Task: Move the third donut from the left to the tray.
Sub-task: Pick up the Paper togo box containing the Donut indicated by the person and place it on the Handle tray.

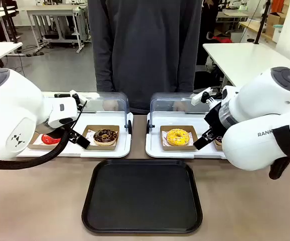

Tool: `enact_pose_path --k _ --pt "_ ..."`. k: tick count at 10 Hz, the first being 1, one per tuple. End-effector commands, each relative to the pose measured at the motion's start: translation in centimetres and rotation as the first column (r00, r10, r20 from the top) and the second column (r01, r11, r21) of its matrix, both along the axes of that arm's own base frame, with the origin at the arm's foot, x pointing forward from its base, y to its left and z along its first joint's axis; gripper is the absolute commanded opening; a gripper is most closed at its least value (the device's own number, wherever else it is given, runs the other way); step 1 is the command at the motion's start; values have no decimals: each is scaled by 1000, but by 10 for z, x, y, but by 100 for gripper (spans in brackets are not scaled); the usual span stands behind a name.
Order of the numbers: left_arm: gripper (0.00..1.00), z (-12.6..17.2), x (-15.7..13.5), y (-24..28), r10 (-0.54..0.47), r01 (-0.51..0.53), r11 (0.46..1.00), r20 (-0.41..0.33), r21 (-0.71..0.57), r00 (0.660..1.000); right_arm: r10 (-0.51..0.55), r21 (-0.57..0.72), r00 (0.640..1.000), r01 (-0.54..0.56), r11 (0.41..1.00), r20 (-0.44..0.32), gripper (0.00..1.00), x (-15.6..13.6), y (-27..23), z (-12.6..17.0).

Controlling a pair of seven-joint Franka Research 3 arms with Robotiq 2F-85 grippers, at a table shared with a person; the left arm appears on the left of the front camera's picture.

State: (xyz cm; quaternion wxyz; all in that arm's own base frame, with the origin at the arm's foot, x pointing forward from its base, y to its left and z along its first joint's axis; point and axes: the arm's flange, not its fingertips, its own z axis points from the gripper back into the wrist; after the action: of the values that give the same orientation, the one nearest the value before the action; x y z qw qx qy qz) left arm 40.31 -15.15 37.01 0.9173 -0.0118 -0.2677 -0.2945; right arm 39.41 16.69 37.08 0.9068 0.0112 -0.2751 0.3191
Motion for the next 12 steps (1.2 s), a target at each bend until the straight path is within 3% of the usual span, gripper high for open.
enact_pose_path --k 1,9,10,12 --pt "100 0 0 0 0 0 1000 0 0 1000 0 0 1000 0 1000 0 100 0 0 0" --pt "100 0 0 0 0 0 1000 0 0 1000 0 0 1000 0 1000 0 100 0 0 0" --pt "100 16 1 -2 -32 32 999 -9 -2 999 1 -1 1000 -1 1000 0 100 0 0 0" --pt "100 65 10 16 -41 40 998 -36 -38 999 4 41 1000 -5 999 23 100 11 -5 59"
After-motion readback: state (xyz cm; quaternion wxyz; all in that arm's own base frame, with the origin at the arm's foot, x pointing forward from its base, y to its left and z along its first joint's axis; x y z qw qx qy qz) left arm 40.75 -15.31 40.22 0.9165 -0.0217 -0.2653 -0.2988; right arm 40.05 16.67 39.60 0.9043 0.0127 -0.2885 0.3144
